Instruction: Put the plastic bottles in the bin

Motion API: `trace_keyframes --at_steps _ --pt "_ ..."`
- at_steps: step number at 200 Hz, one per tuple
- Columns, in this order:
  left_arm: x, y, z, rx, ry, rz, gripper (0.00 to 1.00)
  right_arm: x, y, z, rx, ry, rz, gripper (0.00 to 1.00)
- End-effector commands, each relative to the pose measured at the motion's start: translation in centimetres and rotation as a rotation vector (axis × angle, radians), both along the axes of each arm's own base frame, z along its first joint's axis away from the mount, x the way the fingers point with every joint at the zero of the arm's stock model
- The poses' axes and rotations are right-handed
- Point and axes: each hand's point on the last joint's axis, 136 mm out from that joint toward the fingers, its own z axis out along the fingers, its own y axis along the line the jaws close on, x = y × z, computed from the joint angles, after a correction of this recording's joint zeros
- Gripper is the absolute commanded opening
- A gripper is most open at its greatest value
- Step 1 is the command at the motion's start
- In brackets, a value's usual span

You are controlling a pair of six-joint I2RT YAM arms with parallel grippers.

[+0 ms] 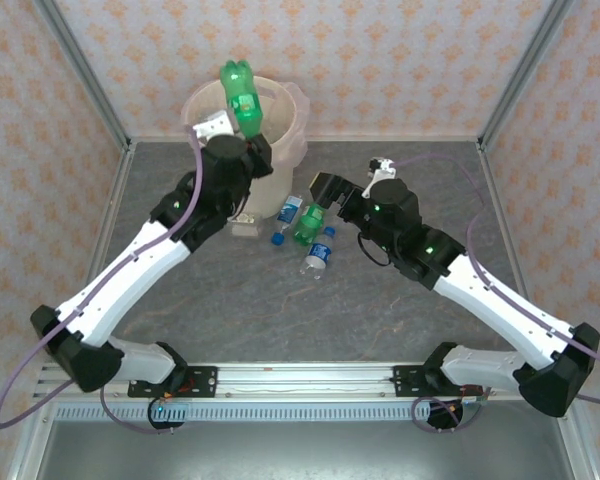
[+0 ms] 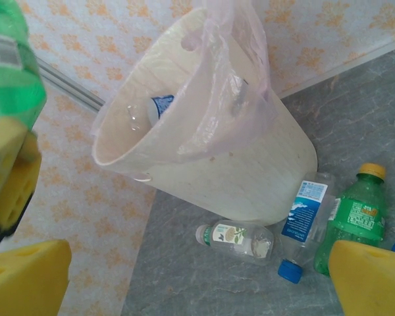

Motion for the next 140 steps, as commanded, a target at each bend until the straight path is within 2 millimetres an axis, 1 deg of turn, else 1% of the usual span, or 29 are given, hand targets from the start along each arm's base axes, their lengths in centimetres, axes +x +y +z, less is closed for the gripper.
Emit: trace_keyframes --at_steps 1,27,52,64,80,97,104,111,120,132,140 --pt "1.7 0.8 1.1 -0.033 0.028 -0.002 0.12 -0.6 -0.6 1.4 0.036 -0.035 -0.013 1.00" --pt "4.5 1.1 0.8 -0.136 0.055 -0.028 0.13 -0.9 -1.2 1.7 0.040 -0.041 -0.025 1.00" --pt "7.1 1.3 -0.4 -0.261 0.095 -0.054 0.13 -1.2 -1.7 2.1 0.043 -0.049 -0.033 1.00" --pt "8.1 1.2 -0.8 -0.308 0.112 -0.062 0.13 -1.3 -1.8 2.3 0.045 -0.051 -0.035 1.00" --pt "9.3 1.0 -1.3 -0.366 0.123 -0.078 0.16 -1.5 -2.0 2.5 0.050 -0.053 -0.037 1.00" --pt "10.4 0.8 -1.9 -0.425 0.136 -0.098 0.18 -1.6 -2.1 2.6 0.051 -0.051 -0.037 1.00" --pt "10.7 0.8 -1.9 -0.442 0.139 -0.101 0.22 -1.6 -2.2 2.6 0.050 -0.050 -0.039 1.00" --pt "11.0 0.7 -2.0 -0.453 0.145 -0.106 0.33 -1.6 -2.3 2.7 0.048 -0.050 -0.041 1.00" --pt "11.3 0.6 -1.8 -0.462 0.142 -0.117 0.49 -1.7 -2.4 2.7 0.048 -0.049 -0.043 1.00" --pt "11.4 0.3 -1.2 -0.467 0.130 -0.136 0.58 -1.8 -2.5 2.7 0.045 -0.050 -0.046 1.00" --pt "11.3 0.3 -0.9 -0.468 0.119 -0.141 0.67 -1.8 -2.6 2.7 0.043 -0.049 -0.048 1.00"
